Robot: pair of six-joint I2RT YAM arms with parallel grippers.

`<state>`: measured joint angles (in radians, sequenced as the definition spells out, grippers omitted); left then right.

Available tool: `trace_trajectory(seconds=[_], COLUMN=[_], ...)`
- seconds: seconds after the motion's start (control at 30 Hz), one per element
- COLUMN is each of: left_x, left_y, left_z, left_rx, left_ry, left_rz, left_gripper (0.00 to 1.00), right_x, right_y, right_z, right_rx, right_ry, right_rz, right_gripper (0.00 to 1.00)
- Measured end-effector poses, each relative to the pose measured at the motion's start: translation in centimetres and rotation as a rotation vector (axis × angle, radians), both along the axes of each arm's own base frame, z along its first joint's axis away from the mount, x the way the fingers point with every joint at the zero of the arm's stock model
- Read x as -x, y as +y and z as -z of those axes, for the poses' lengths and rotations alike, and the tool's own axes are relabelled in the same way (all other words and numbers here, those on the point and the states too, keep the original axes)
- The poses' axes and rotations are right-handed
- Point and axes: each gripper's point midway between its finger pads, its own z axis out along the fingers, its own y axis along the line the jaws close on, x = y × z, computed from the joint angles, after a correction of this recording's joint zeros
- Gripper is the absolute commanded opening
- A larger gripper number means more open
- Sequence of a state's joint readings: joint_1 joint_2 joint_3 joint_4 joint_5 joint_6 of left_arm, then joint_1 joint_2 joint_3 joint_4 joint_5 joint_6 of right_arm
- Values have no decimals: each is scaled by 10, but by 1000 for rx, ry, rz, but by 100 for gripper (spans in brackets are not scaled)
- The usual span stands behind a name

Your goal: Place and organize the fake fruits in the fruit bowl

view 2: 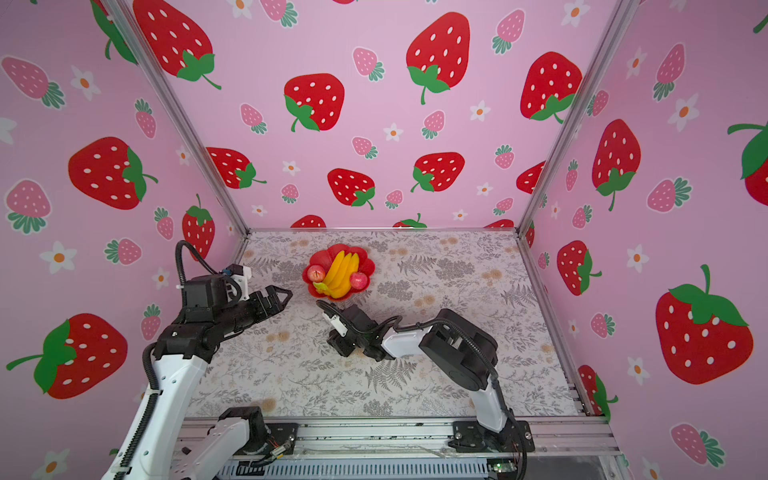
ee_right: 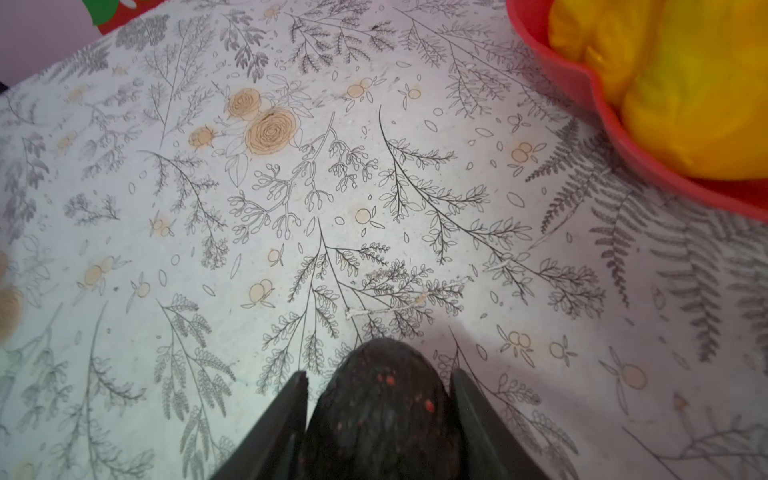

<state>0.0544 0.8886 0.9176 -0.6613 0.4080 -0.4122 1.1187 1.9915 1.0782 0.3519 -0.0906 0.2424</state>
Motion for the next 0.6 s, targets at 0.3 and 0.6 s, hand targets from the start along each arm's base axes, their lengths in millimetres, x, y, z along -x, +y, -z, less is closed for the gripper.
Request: trace_trajectory(seconds=[0.3, 0.6], left_x=[6, -26], left_y=[-4, -6], left_z=[31, 9], left_rx=[-9, -20], left_ry=[56, 5], left_rz=[47, 86], left_gripper=[99, 99], right_x=[-10, -118], right_y=[0, 21], right_z=[-12, -155], right_rx=[34, -225], right_ry=[-14, -126], right_rz=[4, 75], right_gripper=[42, 41])
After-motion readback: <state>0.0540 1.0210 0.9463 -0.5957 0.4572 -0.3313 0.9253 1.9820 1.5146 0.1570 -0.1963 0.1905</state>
